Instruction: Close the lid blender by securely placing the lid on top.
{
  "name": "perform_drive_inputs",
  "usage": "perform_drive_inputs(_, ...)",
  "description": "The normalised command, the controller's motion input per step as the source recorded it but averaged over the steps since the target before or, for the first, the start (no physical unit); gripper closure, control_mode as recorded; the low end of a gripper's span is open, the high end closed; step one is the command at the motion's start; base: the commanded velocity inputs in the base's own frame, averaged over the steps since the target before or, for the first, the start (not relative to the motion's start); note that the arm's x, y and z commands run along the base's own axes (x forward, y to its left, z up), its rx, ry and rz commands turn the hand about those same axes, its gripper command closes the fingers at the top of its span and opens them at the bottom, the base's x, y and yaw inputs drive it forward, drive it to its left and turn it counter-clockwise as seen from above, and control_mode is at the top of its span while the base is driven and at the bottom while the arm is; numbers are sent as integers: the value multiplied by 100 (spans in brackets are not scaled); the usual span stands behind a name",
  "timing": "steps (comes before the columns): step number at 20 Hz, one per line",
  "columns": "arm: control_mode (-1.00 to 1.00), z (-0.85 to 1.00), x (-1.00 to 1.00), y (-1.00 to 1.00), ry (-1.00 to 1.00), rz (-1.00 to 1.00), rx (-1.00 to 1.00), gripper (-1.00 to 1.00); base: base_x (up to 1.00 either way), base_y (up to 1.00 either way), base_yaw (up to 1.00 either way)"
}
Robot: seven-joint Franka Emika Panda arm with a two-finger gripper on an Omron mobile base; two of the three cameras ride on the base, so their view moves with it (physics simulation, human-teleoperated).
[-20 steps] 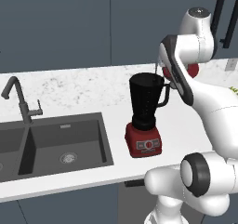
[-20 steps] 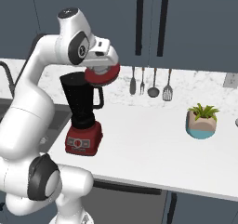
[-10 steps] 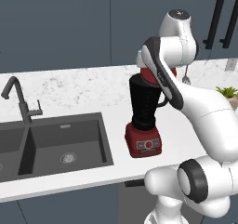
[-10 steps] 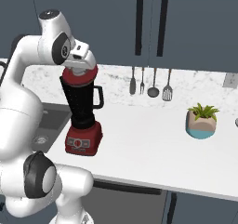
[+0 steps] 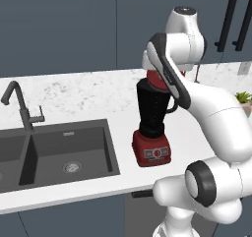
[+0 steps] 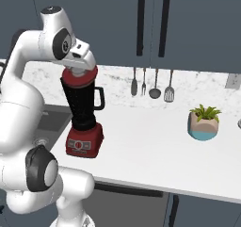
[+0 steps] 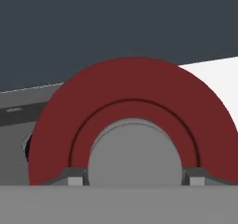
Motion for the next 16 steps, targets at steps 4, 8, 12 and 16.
perform_drive_inputs(4, -100, 0, 18, 20, 4, 0, 0, 100, 0, 0, 0)
perform_drive_inputs(8, -100, -30, -32, 10, 3, 0, 0, 100, 0, 0, 0)
perform_drive_inputs(12, -100, -10, -21, 3, 0, 1, 0, 100, 0, 0, 0)
perform_drive_inputs(16, -100, 12, 30, 15, 0, 0, 0, 100, 0, 0, 0)
